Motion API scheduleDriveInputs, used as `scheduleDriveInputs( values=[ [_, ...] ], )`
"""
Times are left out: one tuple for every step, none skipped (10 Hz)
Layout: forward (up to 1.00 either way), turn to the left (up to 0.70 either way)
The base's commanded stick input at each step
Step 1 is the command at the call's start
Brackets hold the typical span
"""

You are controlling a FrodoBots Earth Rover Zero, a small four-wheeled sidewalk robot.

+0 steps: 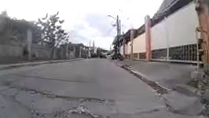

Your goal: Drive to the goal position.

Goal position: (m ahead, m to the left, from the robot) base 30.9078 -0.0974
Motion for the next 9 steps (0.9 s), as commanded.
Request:
scheduleDriveInputs(
  values=[
    [0.68,0.0],
    [0.68,0.0],
    [0.68,0.0],
    [0.68,0.0],
    [0.68,0.0],
    [0.68,0.0],
    [0.68,0.0],
    [0.68,0.0],
    [0.68,0.0]
  ],
)
